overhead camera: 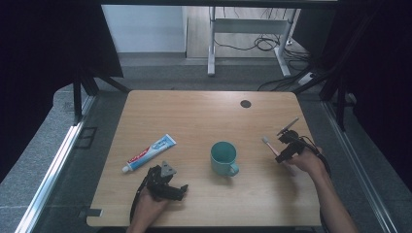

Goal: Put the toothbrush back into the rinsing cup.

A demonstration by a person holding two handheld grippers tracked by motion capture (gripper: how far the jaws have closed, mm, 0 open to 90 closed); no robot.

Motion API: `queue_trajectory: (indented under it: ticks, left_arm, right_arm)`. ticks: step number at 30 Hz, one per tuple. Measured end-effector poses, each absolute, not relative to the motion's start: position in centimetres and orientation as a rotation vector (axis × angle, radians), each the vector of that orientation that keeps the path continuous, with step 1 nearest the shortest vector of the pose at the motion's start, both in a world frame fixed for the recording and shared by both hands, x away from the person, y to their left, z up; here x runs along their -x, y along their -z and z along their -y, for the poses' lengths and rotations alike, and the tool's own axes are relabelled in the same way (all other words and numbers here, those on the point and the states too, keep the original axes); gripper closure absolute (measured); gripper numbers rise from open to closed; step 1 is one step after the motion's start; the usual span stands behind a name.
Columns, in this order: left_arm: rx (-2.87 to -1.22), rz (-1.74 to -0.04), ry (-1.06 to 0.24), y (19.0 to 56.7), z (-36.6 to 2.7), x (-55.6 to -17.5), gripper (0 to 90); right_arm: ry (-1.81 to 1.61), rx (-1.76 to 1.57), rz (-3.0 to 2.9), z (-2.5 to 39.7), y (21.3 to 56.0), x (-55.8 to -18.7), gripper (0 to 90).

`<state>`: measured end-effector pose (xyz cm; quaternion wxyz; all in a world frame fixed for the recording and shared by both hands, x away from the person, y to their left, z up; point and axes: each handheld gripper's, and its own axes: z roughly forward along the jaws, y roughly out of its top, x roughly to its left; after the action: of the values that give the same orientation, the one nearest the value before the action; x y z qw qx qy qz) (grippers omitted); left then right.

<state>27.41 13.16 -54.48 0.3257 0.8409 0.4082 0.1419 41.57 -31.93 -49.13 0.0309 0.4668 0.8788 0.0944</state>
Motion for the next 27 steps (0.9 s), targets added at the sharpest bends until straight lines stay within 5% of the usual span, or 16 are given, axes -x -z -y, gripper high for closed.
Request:
queue_trajectory:
  ticks: [27]
  left_arm:
    - [-2.205, -1.069, -0.372, 54.5, -13.2, -27.4, 0.7]
  right_arm:
    - [-0.043, -1.491, -2.758, 30.4, 49.9, -43.9, 77.4]
